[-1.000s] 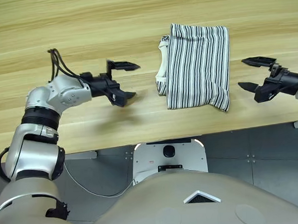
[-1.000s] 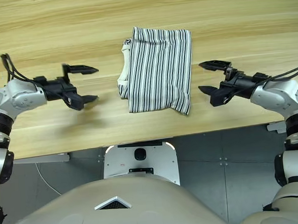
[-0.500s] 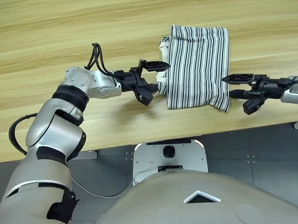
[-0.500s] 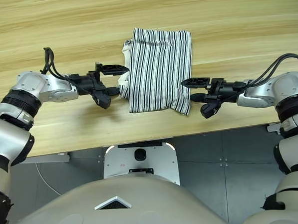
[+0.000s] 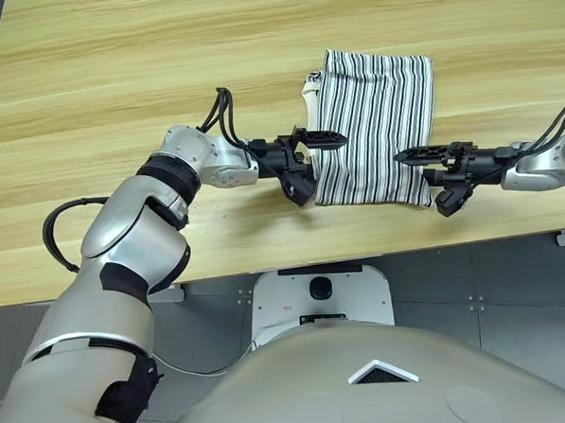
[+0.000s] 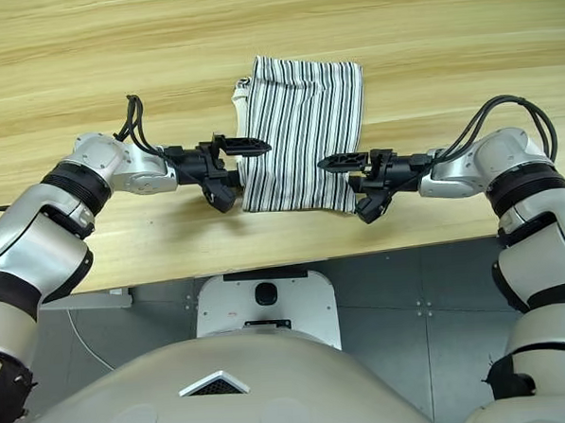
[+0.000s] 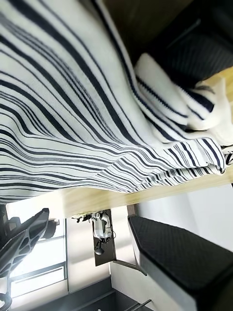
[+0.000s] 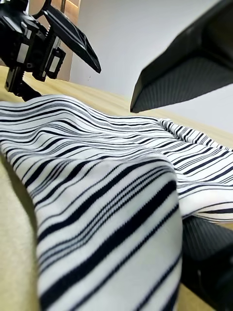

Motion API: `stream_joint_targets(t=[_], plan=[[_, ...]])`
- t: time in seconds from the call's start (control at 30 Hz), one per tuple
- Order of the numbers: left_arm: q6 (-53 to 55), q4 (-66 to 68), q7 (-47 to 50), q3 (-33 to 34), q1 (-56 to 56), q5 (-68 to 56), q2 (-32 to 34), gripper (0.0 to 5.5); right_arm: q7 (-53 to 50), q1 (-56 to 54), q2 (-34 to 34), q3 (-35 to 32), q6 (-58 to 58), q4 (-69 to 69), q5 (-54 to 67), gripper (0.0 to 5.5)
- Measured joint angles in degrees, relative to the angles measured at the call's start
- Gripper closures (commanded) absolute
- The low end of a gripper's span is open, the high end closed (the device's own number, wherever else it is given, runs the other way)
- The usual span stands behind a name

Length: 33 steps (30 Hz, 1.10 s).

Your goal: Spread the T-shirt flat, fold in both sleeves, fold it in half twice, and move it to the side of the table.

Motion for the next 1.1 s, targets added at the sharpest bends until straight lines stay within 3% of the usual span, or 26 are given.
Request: stream_joint_targets(t=[0.43, 0.6, 0.87, 1.0, 1.1], plan=[[-1.5, 2.9, -1.2, -1.9, 0.6, -2.7, 0.3, 4.14, -1.9, 0.0, 0.3, 2.0, -2.4, -2.3, 0.4, 5.24], [-6.1, 2.7, -8.1, -1.4, 0.3, -5.8, 2.4, 4.66, 2.0, -0.1, 0.4, -0.3, -8.0, -1.6, 7.2, 5.37], [-17.5, -5.1, -30.7, 3.0, 7.7, -26.4, 9.2, 5.28, 26.7, -0.1, 4.4, -3.0, -19.2, 10.6, 33.9, 5.37], [-11.9, -14.1, -48.4, 1.7, 13.5, -46.8, 12.9, 5.3, 43.0, 0.7, 6.2, -2.0, -19.6, 14.9, 47.8, 5.37], [-3.3, -22.0, -60.1, 1.6, 16.6, -62.1, 13.4, 5.3, 61.3, 4.8, 6.4, -1.7, -11.1, 10.1, 64.4, 5.37]])
